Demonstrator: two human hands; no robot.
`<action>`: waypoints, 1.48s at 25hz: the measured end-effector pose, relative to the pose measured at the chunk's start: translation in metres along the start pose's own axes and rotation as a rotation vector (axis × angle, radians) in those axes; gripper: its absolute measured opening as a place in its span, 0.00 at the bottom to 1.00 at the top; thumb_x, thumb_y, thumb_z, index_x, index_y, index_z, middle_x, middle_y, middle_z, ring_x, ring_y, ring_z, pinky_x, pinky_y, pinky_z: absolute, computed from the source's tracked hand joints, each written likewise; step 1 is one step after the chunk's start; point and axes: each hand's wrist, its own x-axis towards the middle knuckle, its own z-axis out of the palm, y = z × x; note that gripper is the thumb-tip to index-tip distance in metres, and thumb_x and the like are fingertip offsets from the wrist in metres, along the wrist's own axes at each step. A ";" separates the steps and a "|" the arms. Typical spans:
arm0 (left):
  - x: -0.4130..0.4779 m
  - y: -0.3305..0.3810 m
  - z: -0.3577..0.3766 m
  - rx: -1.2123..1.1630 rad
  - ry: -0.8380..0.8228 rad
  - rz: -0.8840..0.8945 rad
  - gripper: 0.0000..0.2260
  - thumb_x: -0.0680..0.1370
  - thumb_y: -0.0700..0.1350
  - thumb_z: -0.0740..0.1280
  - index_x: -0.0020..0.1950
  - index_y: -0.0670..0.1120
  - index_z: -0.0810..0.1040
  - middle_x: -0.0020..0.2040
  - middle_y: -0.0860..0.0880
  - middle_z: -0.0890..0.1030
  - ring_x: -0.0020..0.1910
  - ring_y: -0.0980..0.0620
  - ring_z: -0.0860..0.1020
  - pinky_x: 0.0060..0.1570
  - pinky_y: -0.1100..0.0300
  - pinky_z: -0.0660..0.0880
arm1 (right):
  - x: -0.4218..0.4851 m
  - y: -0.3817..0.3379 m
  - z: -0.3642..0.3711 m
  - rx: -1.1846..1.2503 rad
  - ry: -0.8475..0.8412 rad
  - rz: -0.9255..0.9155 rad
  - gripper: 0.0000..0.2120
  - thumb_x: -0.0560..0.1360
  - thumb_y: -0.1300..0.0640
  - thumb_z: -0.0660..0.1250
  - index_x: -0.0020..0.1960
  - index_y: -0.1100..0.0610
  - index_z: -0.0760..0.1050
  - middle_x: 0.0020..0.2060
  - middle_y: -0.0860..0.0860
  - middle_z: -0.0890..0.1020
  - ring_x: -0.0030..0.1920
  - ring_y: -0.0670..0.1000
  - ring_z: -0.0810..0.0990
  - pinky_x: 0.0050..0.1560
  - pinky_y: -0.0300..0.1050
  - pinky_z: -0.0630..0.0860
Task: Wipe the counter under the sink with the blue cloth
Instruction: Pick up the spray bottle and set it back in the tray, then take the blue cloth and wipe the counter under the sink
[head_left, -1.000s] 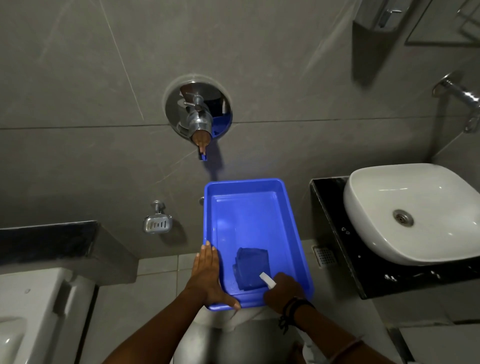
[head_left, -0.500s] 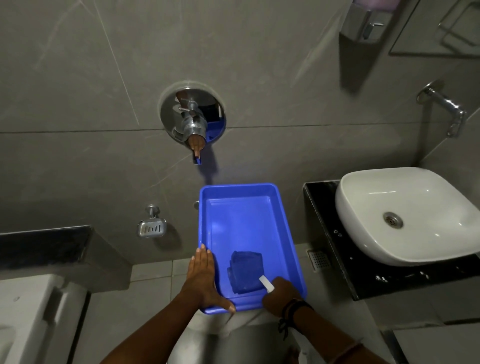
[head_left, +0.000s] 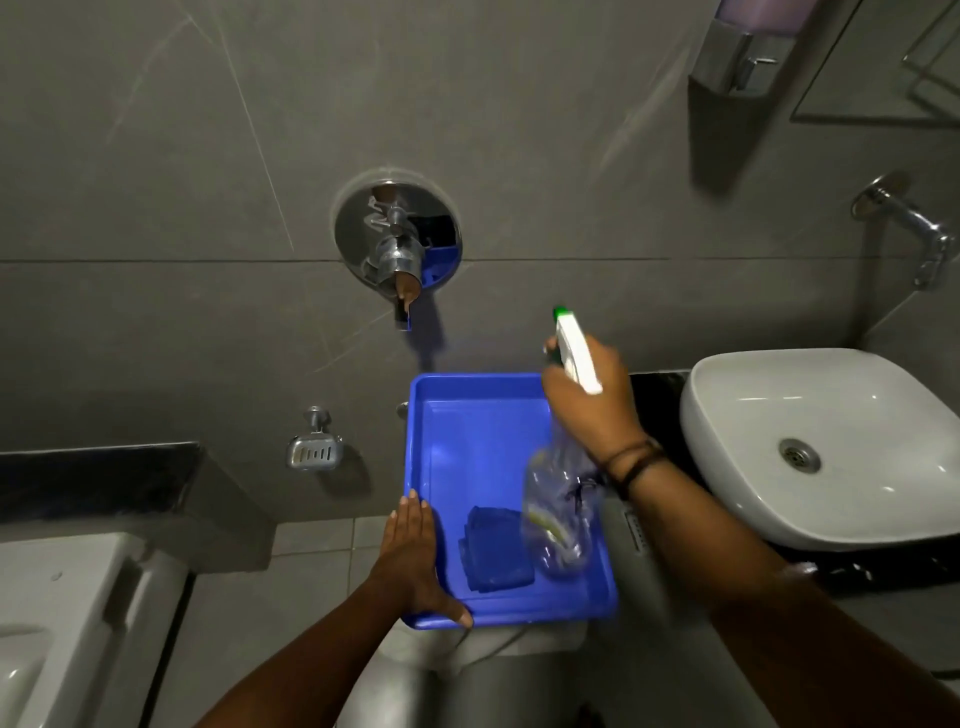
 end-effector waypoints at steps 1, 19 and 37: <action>0.002 0.001 -0.001 0.020 0.000 -0.005 0.79 0.45 0.83 0.65 0.76 0.39 0.29 0.76 0.38 0.27 0.72 0.41 0.25 0.71 0.48 0.30 | 0.017 -0.004 0.009 0.028 0.048 -0.023 0.07 0.70 0.69 0.63 0.46 0.66 0.77 0.33 0.57 0.74 0.32 0.50 0.70 0.30 0.38 0.66; 0.017 0.003 0.003 0.063 0.026 -0.077 0.73 0.50 0.82 0.66 0.79 0.41 0.37 0.77 0.37 0.30 0.75 0.38 0.28 0.74 0.43 0.33 | 0.062 0.089 0.113 0.068 -0.236 0.033 0.27 0.70 0.57 0.72 0.67 0.61 0.69 0.62 0.58 0.73 0.61 0.56 0.74 0.64 0.49 0.72; 0.030 0.058 0.002 -1.485 -0.098 -0.407 0.17 0.70 0.38 0.77 0.57 0.36 0.81 0.50 0.39 0.86 0.50 0.40 0.83 0.52 0.48 0.81 | -0.071 0.192 0.062 0.063 -0.469 0.942 0.08 0.64 0.68 0.75 0.37 0.65 0.75 0.44 0.58 0.77 0.44 0.54 0.76 0.45 0.45 0.72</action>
